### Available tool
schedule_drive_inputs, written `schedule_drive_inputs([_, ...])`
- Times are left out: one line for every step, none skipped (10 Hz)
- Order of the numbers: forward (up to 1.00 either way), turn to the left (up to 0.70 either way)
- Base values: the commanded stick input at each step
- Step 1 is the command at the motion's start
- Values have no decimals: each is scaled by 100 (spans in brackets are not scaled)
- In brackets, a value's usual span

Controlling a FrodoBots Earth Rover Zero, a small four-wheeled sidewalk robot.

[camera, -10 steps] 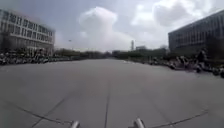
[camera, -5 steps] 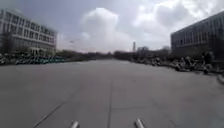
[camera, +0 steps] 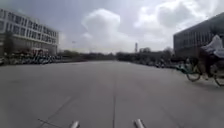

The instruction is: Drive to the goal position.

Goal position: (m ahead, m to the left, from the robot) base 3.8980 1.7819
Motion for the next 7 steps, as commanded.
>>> schedule_drive_inputs([85,0])
schedule_drive_inputs([85,0])
schedule_drive_inputs([85,0])
schedule_drive_inputs([85,0])
schedule_drive_inputs([85,0])
schedule_drive_inputs([85,0])
schedule_drive_inputs([85,0])
